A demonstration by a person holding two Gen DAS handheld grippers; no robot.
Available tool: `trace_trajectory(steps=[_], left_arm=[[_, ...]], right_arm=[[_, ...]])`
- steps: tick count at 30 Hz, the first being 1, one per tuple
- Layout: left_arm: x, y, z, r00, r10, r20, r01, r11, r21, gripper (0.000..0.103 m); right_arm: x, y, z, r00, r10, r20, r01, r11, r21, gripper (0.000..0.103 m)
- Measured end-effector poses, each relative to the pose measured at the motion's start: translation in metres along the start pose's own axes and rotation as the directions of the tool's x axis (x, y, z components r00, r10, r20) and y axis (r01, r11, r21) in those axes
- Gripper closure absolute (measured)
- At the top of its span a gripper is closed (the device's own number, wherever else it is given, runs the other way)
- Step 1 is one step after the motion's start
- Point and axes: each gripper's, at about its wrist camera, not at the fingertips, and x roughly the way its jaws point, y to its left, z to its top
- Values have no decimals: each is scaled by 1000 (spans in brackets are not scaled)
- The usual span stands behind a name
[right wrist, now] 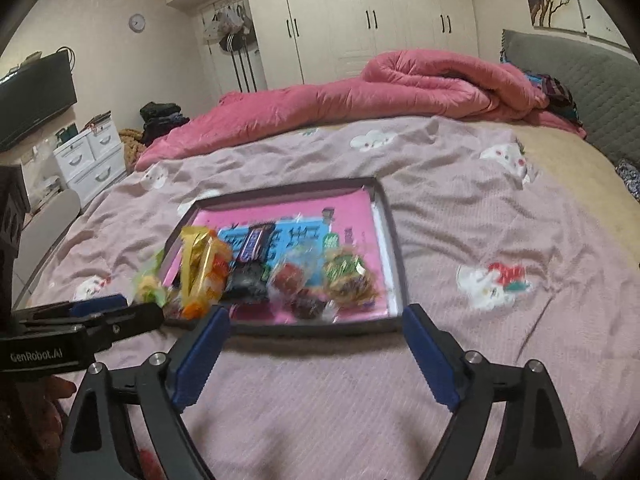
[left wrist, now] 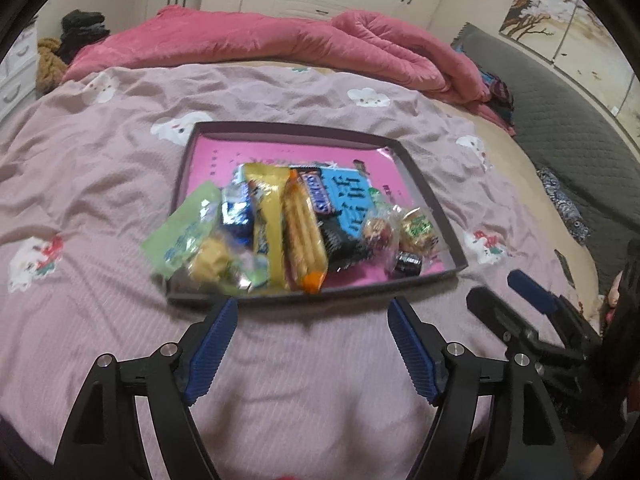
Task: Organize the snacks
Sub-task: 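Open both tools and withdraw them from the tray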
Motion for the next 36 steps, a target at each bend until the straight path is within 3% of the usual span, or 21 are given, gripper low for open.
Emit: trace_trajectory(steps=[11,36], left_arm=[[-15,11,-35,998,44,-41,-45,999,-22,24],[-16,5,-41,997,62,-40,-62,998,7,24]], right_arm=[[-12,18,-27,998,8,-67,-11,999,-46,12],[-20,14,-27,998,-15,-54,13,999,-42,10]])
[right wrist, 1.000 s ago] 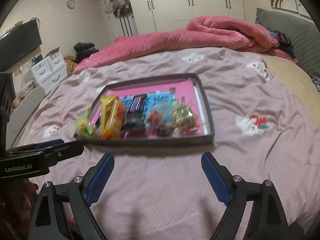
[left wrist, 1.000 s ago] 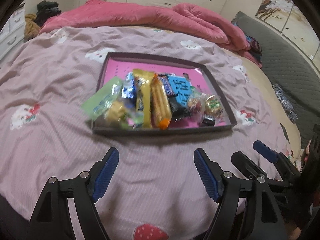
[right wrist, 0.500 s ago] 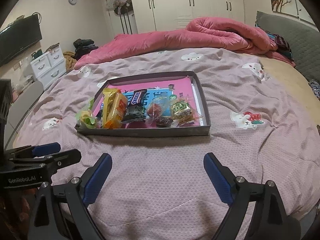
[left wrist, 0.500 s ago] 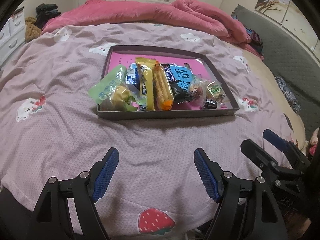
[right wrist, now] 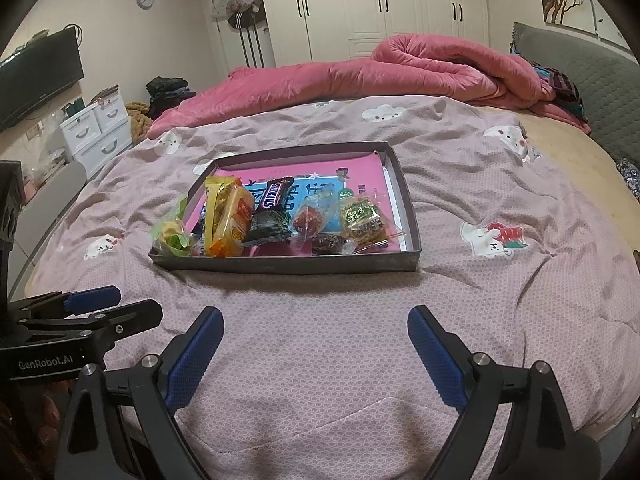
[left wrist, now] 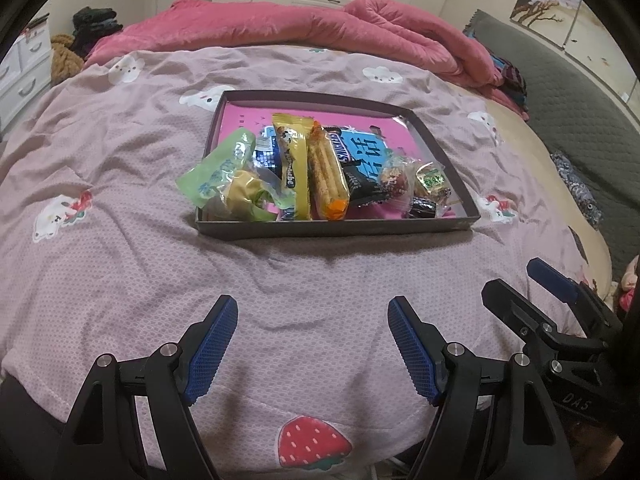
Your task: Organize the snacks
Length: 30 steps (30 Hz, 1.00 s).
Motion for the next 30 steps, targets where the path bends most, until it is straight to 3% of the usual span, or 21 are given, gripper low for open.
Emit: trace_trajectory(steps=[30], left_arm=[[-2,4,2,1000,3,0,-3,1000,-6,24]], right_arm=[[2,-2,-2,1000,-3,-6,3,1000,9,9]])
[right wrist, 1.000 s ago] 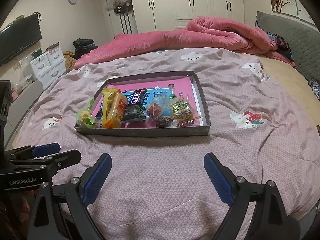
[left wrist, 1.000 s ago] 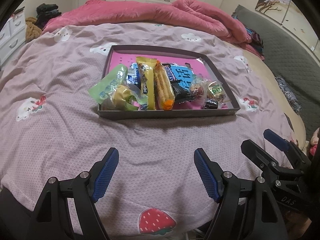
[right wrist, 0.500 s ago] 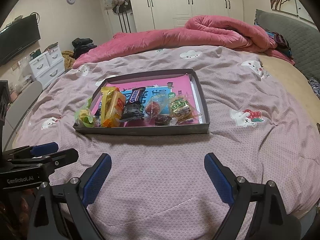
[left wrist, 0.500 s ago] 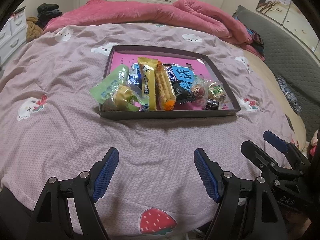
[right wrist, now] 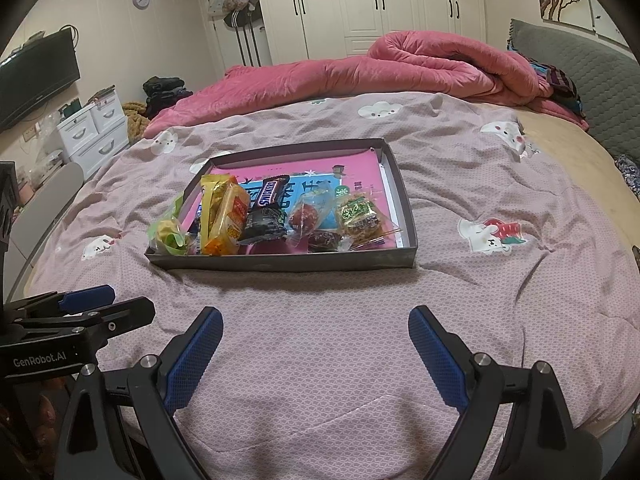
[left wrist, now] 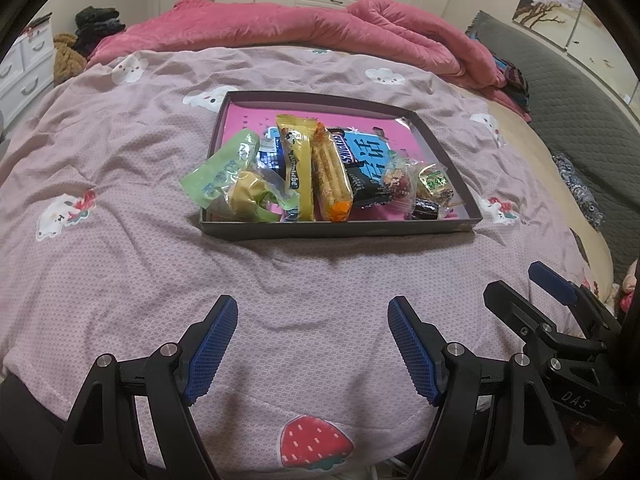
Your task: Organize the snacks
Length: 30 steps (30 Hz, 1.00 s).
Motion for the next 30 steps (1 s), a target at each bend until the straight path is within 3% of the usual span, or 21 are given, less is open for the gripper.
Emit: trace_trajectory(steps=[30], left_arm=[[2,6,-1,1000,18,-6,-18,1000,-15,24]], right_arm=[[0,-1,1,1000,-2,-1,2,1000,1,9]])
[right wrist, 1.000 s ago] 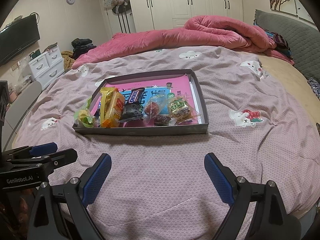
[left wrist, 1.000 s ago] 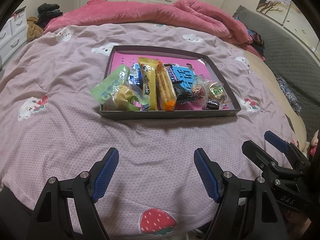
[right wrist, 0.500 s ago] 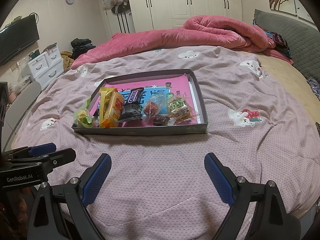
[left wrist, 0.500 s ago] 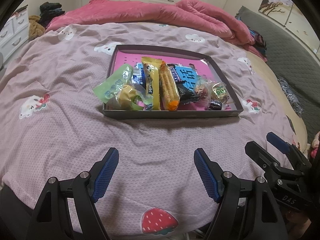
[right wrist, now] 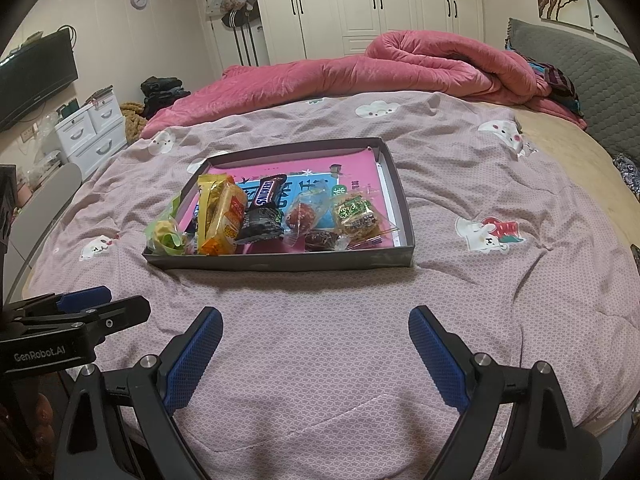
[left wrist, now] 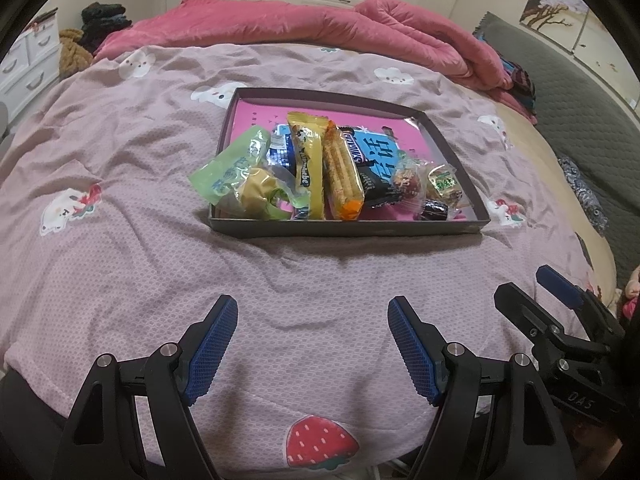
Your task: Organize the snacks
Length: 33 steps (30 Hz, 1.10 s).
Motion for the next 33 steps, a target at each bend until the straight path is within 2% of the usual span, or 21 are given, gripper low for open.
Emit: trace_trajectory(steps=[20,25,28,30,33], left_arm=[[0,-3,0,999,44,3,-44,999,17,24],[2,1,1,999,48,4,-48,999,-4,24],[4,6,3,999,53,11,-53,998,-22,24],[7,14,5,999,44,11,-44,998,-47,24],[6,31,13,995,85,52,-82,994,-70,24]], right_arm=[[1,-4,0,1000,-2,-4,2,1000,0,9],[1,-8,0,1000,-5,0,5,1000,4,9],[2,-14,0,1000,-7,7,7,1000,12,3],[3,-18,0,1000,-10,12,10,1000,19,2],[9,-24,4,1000,-16,17,16,999,31,2]])
